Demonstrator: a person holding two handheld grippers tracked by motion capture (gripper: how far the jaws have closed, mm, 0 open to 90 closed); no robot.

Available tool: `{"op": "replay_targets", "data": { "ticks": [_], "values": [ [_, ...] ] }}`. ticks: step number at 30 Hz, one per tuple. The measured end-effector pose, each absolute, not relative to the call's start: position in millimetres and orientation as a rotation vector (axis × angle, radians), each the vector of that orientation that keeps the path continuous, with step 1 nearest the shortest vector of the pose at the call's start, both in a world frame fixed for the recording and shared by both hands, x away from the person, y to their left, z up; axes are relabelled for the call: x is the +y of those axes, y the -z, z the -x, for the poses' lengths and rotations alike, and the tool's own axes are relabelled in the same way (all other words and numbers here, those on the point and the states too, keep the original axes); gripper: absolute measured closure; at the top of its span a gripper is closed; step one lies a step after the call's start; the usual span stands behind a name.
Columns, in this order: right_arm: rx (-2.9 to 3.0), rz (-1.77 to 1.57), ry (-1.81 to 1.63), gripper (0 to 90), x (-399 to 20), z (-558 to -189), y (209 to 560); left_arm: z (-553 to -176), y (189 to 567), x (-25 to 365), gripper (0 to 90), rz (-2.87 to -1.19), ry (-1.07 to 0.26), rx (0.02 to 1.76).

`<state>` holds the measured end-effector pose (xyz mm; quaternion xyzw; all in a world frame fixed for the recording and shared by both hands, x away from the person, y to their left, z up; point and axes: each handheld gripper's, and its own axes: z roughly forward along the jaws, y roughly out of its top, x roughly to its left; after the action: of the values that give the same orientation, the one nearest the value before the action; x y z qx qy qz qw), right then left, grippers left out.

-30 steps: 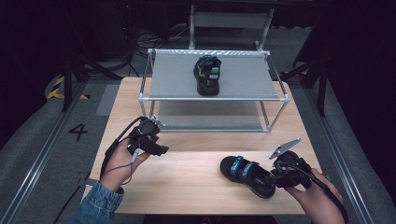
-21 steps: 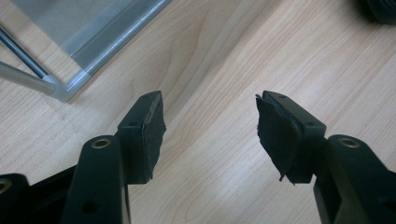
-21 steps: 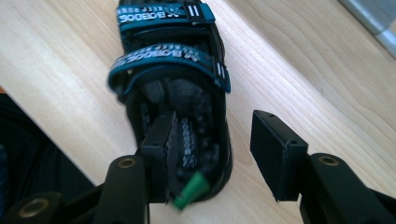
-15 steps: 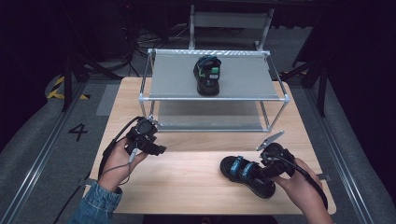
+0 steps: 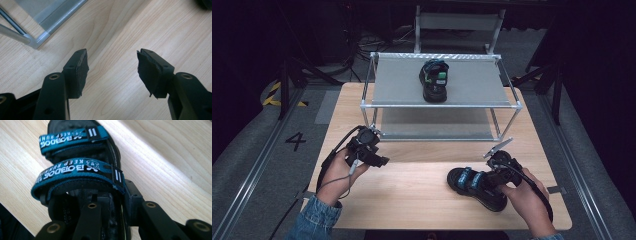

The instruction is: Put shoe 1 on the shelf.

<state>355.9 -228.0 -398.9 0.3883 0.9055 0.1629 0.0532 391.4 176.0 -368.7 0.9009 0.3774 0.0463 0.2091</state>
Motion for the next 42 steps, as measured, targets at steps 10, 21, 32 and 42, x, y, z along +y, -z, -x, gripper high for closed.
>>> {"op": "replay_targets", "data": {
  "ticks": [10,21,32,42],
  "values": [
    [2.645,-1.387,-0.629,79.1,-246.1,-379.4,401.4,-392.2,368.9,176.6,41.6,-2.513,-0.131,1.049],
    [2.590,-1.406,-0.666,57.0,-253.4,-370.3,388.5,-392.2,369.3,177.0,41.6,-2.512,-0.133,1.053],
    [2.578,-1.323,-0.600,55.4,-256.1,-333.6,363.1,-392.2,369.5,176.4,41.6,-2.514,-0.128,1.054],
    [2.615,-1.338,-0.604,85.9,-254.9,-324.7,359.3,-393.8,370.7,176.3,41.7,-2.512,-0.120,1.058]
  ]
}}
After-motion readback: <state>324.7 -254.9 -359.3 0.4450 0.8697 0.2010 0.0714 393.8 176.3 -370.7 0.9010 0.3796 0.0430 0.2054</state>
